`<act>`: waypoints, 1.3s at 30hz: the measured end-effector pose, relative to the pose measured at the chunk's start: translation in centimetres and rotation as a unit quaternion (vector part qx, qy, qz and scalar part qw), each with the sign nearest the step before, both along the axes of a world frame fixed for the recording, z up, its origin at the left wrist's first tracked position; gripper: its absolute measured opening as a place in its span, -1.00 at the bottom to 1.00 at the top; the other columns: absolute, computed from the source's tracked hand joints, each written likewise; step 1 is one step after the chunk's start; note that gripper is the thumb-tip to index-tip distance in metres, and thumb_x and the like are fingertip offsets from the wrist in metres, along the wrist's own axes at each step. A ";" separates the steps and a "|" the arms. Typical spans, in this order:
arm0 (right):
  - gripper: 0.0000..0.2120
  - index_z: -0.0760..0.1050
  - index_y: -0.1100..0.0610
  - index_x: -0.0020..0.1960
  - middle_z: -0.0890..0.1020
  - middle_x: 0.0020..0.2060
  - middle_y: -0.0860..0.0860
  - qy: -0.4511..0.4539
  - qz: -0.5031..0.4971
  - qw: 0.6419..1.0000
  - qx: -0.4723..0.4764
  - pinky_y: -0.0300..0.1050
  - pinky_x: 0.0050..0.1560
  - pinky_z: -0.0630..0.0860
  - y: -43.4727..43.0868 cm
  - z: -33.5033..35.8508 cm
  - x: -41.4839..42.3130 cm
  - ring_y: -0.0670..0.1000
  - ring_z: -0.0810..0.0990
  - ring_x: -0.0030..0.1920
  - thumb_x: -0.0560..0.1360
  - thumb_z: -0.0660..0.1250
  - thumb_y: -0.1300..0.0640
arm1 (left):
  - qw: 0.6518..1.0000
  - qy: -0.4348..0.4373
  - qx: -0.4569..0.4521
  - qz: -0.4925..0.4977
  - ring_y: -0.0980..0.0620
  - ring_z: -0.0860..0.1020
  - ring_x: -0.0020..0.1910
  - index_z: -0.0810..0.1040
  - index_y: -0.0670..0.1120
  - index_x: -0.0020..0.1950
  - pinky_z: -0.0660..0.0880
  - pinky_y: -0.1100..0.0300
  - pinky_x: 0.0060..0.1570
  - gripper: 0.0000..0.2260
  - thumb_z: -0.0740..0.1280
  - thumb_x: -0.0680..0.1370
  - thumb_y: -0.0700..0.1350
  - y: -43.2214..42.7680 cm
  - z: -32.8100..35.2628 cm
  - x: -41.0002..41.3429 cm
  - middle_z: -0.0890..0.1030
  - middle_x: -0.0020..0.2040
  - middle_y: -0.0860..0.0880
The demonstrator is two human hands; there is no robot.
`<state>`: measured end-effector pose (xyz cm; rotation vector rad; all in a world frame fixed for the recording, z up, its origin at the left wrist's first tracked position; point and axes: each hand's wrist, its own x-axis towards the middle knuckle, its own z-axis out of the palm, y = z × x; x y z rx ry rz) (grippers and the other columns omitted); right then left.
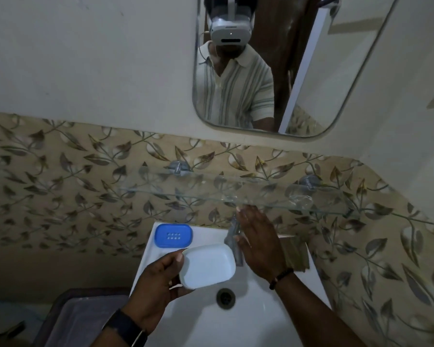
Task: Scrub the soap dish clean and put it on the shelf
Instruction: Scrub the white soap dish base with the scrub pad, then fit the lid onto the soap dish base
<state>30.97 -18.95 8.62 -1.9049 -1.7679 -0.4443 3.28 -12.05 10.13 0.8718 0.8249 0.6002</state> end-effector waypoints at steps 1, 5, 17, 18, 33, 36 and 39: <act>-0.45 0.01 -0.03 0.63 0.14 0.62 0.02 -0.008 0.017 1.000 -0.014 0.08 0.59 0.06 0.8 0.0 -1.0 0.04 0.07 0.61 0.69 -0.01 -0.13 | 1.000 0.004 -0.006 0.011 -0.08 0.74 -0.08 0.76 0.01 0.06 0.68 0.00 -0.17 -0.82 0.38 0.55 -0.02 0.1 -0.3 -0.9 0.77 0.06 -0.08; -0.38 -0.03 -0.04 0.64 0.02 0.64 0.02 -0.021 0.059 0.997 -0.050 0.04 0.60 -0.02 4.1 -0.2 -5.1 0.05 -0.01 0.63 0.67 0.01 -0.23 | 0.998 0.007 -0.017 0.052 -0.08 0.72 -0.09 0.76 0.02 0.05 0.67 0.04 -0.22 -0.82 0.39 0.54 0.00 0.6 -0.8 -4.9 0.77 0.04 -0.09; -0.22 -0.36 -0.23 0.56 -0.28 0.62 0.04 -0.001 0.041 0.969 -0.242 0.15 0.59 -0.16 12.5 -4.9 -10.3 0.09 -0.28 0.61 0.60 0.11 -0.32 | 0.994 0.018 -0.001 0.105 -0.16 0.68 0.09 0.71 -0.05 0.18 0.61 -0.09 0.06 -0.75 0.34 0.60 -0.02 0.9 -1.1 -12.5 0.73 0.15 -0.16; -0.19 -0.40 -0.23 0.55 -0.31 0.60 0.04 -0.007 0.028 0.960 -0.279 0.19 0.59 -0.16 12.7 -5.7 -10.2 0.12 -0.29 0.61 0.59 0.13 -0.32 | 0.994 0.026 0.002 0.110 -0.19 0.67 0.12 0.72 -0.02 0.17 0.58 -0.15 0.12 -0.75 0.35 0.58 0.00 1.1 -1.2 -13.0 0.73 0.15 -0.15; -0.58 0.69 -0.01 -0.05 0.68 -0.21 -0.01 -0.078 -0.027 0.978 -0.191 0.03 -0.29 0.59 11.6 -6.9 -12.1 0.13 0.67 -0.20 0.11 0.58 0.24 | 0.982 0.035 -0.035 0.185 -0.27 0.63 0.18 0.75 -0.08 0.07 0.67 -0.12 -0.07 -0.72 0.46 0.41 -0.03 5.1 -3.9 -18.0 0.72 0.15 -0.20; -0.62 0.65 0.06 -0.03 0.63 -0.23 -0.01 -0.009 0.006 0.995 -0.098 0.01 -0.36 0.54 11.4 -5.0 -12.3 0.12 0.62 -0.24 0.21 0.53 0.33 | 0.978 0.031 -0.036 0.203 -0.25 0.64 0.14 0.72 -0.13 0.10 0.67 -0.04 -0.17 -0.78 0.42 0.51 -0.09 6.2 -4.1 -17.8 0.72 0.14 -0.21; -0.75 0.64 0.14 0.09 0.65 -0.14 0.06 0.071 0.032 0.997 0.015 0.00 -0.14 0.53 11.0 -2.9 -12.0 0.15 0.60 -0.14 0.46 0.36 0.32 | 0.984 0.024 -0.019 0.176 -0.31 0.62 0.19 0.72 -0.13 0.11 0.58 -0.24 0.16 -0.77 0.42 0.52 -0.06 6.5 -3.3 -16.4 0.69 0.17 -0.27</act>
